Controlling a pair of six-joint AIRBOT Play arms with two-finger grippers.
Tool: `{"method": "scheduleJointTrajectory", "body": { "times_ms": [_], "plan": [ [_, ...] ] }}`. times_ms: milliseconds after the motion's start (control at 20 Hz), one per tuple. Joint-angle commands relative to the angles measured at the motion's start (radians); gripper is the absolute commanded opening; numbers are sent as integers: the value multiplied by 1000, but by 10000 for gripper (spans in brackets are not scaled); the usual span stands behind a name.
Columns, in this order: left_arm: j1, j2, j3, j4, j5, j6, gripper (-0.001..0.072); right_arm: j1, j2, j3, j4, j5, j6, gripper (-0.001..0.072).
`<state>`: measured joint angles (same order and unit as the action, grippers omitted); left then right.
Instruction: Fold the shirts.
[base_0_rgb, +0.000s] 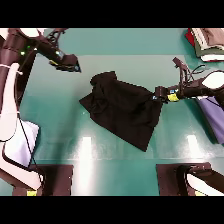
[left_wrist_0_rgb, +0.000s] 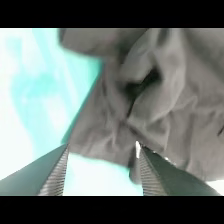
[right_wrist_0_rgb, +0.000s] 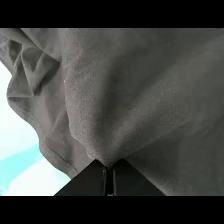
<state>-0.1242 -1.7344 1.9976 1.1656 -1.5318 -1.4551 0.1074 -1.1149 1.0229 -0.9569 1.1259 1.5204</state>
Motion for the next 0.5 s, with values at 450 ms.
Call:
{"method": "scheduleJointTrajectory", "body": {
  "times_ms": [450],
  "plan": [
    [-143,359,-856,-151,266,-26,488,-141,113,-1,-14,-16,-5,24]
  ]
}}
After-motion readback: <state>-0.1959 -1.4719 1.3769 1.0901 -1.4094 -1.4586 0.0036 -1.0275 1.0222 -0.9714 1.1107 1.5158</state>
